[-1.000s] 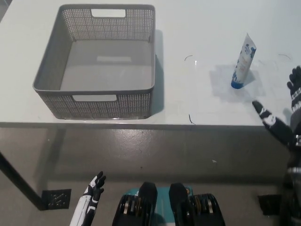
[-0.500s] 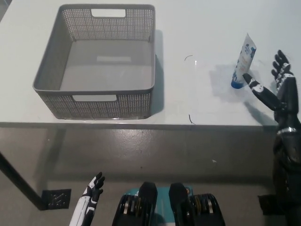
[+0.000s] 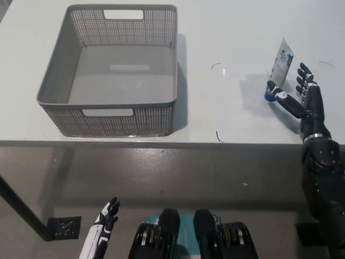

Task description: Use the right hand to pick up a shampoo and place it into a container on the left side

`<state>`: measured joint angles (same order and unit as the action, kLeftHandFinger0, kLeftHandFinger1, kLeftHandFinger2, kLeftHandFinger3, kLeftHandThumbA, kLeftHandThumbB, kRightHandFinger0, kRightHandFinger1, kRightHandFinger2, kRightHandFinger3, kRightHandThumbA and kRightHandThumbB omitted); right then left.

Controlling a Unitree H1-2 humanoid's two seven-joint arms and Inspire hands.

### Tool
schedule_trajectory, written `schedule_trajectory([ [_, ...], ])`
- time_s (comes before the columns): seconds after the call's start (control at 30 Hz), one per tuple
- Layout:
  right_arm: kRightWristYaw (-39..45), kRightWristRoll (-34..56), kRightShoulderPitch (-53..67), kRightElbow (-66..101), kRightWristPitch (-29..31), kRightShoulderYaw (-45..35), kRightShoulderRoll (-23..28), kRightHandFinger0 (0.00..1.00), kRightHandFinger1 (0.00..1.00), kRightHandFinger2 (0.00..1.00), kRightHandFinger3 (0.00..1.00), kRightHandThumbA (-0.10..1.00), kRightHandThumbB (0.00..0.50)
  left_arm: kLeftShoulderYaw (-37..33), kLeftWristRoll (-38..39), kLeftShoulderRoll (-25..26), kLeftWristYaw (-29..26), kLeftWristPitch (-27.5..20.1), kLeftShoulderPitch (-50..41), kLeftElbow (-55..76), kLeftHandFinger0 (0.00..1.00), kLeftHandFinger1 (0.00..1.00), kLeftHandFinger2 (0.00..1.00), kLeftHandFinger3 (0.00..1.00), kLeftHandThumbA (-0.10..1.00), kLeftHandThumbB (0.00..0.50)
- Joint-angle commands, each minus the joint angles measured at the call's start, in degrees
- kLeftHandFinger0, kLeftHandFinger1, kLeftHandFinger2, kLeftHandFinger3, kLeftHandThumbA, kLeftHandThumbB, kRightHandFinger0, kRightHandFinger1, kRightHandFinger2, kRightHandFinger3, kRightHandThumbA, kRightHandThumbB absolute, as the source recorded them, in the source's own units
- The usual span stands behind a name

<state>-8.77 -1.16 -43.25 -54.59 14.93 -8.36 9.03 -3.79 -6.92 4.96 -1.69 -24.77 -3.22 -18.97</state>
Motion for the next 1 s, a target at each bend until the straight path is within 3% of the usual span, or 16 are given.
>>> schedule_trajectory([
  [0.0,-2.17,-1.23,-5.10,-2.52,4.32,1.13,0.87,1.00,1.00,1.00,1.00,0.89,0.312,-0.03,0.34,0.49,-0.34,-2.16,0.39,1.13,1.00,1.00,1.00,1.00,1.00,0.073],
  [0.1,-3.56,-1.74,-6.55,-6.28,7.15,1.73,0.65,1.00,1.00,1.00,1.00,0.84,0.308,-0.05,0.43,0.52,-0.36,-2.16,0.36,1.08,1.00,1.00,1.00,1.00,1.00,0.071],
  [0.3,-3.28,-1.07,-9.03,-11.60,7.08,2.33,0.06,1.00,1.00,1.00,1.00,0.86,0.330,-0.17,0.28,0.58,-0.46,-2.16,0.53,0.99,1.00,1.00,1.00,1.00,1.00,0.076],
  [0.5,-2.49,-0.07,-11.11,-15.25,8.07,2.20,-0.62,1.00,1.00,1.00,1.00,0.82,0.316,-0.11,0.21,0.67,-0.26,-2.16,0.77,1.05,1.00,1.00,1.00,1.00,1.00,0.080],
  [0.6,-2.73,-0.08,-12.29,-16.56,9.02,2.22,-0.73,1.00,1.00,1.00,1.00,0.79,0.304,-0.04,-0.16,0.67,-0.46,-2.16,1.27,1.19,1.00,1.00,1.00,1.00,1.00,0.078],
  [0.67,-3.19,0.13,-12.84,-17.06,9.37,1.99,-0.87,1.00,1.00,1.00,1.00,0.71,0.307,-0.01,-0.36,0.71,-0.34,-2.16,1.34,1.28,1.00,1.00,1.00,1.00,1.00,0.074],
  [0.7,-3.20,0.19,-12.98,-17.27,9.54,1.93,-0.88,0.95,1.00,1.00,1.00,0.69,0.307,0.02,-0.10,0.72,-0.17,-2.16,1.39,1.24,1.00,1.00,1.00,1.00,1.00,0.074],
  [0.73,-3.27,0.46,-13.17,-17.34,9.44,1.67,-0.96,0.84,0.91,1.00,1.00,0.63,0.316,0.01,-0.25,0.72,-0.32,-2.16,1.40,1.22,1.00,1.00,1.00,1.00,1.00,0.074],
  [0.77,-4.32,0.29,-13.46,-17.52,9.23,1.63,-1.03,0.68,0.72,0.84,0.90,0.57,0.314,0.01,-0.26,0.67,-0.36,-2.16,1.43,1.08,1.00,1.00,1.00,1.00,1.00,0.076],
  [0.8,-5.20,-0.04,-13.67,-17.80,9.15,1.78,-1.01,0.57,0.63,0.76,0.80,0.55,0.316,0.01,-0.21,0.63,-0.34,-2.16,1.43,0.96,1.00,1.00,1.00,1.00,1.00,0.077],
  [0.83,-5.78,-0.09,-13.81,-17.83,9.02,1.75,-1.05,0.45,0.49,0.62,0.66,0.50,0.315,-0.02,-0.34,0.64,-0.43,-2.16,1.42,1.01,1.00,1.00,1.00,1.00,1.00,0.076],
  [0.87,-8.08,-0.31,-14.24,-17.94,8.18,1.57,-1.20,0.11,0.20,0.32,0.35,0.25,0.272,0.01,0.16,0.59,-0.24,-2.16,1.57,0.83,1.00,1.00,1.00,1.00,1.00,0.072],
  [0.9,-9.53,-0.62,-14.44,-18.05,7.94,1.65,-1.31,0.02,0.09,0.28,0.24,0.06,0.278,0.04,0.20,0.59,-0.18,-2.16,1.62,0.81,1.00,1.00,1.00,1.00,1.00,0.073],
  [0.93,-12.61,-1.75,-14.72,-18.12,7.41,2.16,-1.45,0.00,0.02,0.22,0.20,-0.07,0.218,0.06,0.04,0.64,-0.23,-2.16,1.72,0.79,1.00,1.00,1.00,1.00,1.00,0.073],
  [0.97,-14.66,-2.71,-14.88,-18.07,6.79,2.75,-1.47,0.00,0.03,0.31,0.29,-0.10,0.168,0.05,-0.11,0.68,-0.33,-2.16,1.87,0.73,1.00,1.00,1.00,1.00,1.00,0.072],
])
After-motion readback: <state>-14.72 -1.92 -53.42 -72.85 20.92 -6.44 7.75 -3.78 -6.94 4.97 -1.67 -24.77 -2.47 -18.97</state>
